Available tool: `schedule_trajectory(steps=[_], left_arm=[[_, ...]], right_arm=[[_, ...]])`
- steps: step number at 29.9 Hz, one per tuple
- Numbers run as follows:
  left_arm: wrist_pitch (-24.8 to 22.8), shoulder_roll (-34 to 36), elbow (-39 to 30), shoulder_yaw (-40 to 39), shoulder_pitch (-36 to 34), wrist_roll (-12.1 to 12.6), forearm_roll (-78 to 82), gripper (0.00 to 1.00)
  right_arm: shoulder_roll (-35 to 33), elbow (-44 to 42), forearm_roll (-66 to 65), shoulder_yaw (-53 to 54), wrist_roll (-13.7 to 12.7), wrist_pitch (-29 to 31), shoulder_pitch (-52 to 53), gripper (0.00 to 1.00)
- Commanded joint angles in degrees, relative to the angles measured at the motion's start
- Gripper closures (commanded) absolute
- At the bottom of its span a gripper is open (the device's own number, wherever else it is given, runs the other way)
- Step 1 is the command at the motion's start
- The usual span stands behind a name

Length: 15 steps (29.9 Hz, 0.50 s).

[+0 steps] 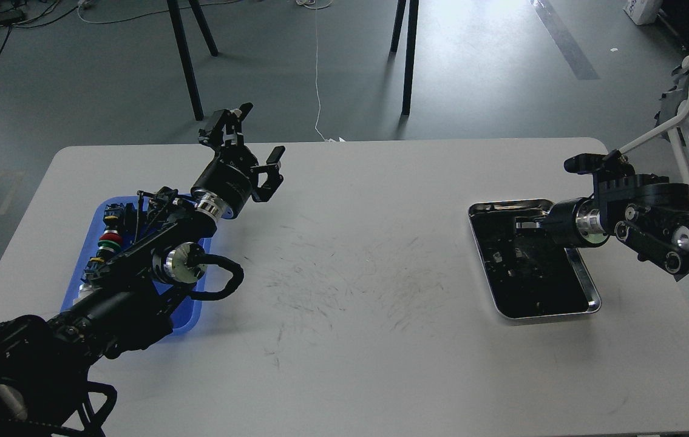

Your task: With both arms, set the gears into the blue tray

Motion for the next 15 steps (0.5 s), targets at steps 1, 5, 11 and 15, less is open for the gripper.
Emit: schedule_trajectory(steps=[1, 5, 11, 15], left_arm=[[-0.1, 0.0, 0.0, 0.0, 0.0, 0.0, 0.0, 0.02], [0.0, 0.0, 0.1, 0.0, -0.1, 0.0, 0.0, 0.02], [0.0, 0.0, 0.1, 0.0, -0.1, 0.0, 0.0, 0.02], [0.0, -0.1, 0.0, 0.0, -0.1, 0.0, 0.0, 0.02]], right_arm=[[-0.1, 0.0, 0.2, 0.0, 0.0, 0.4, 0.6, 0.84], [-0.1, -0.1, 0.1, 0.0, 0.0, 0.4, 0.6, 0.81], [0.0, -0.3, -0.1, 0.0, -0.1, 0.4, 0.3, 0.59], [0.0, -0.3, -0.1, 0.0, -0.1, 0.4, 0.2, 0.57]])
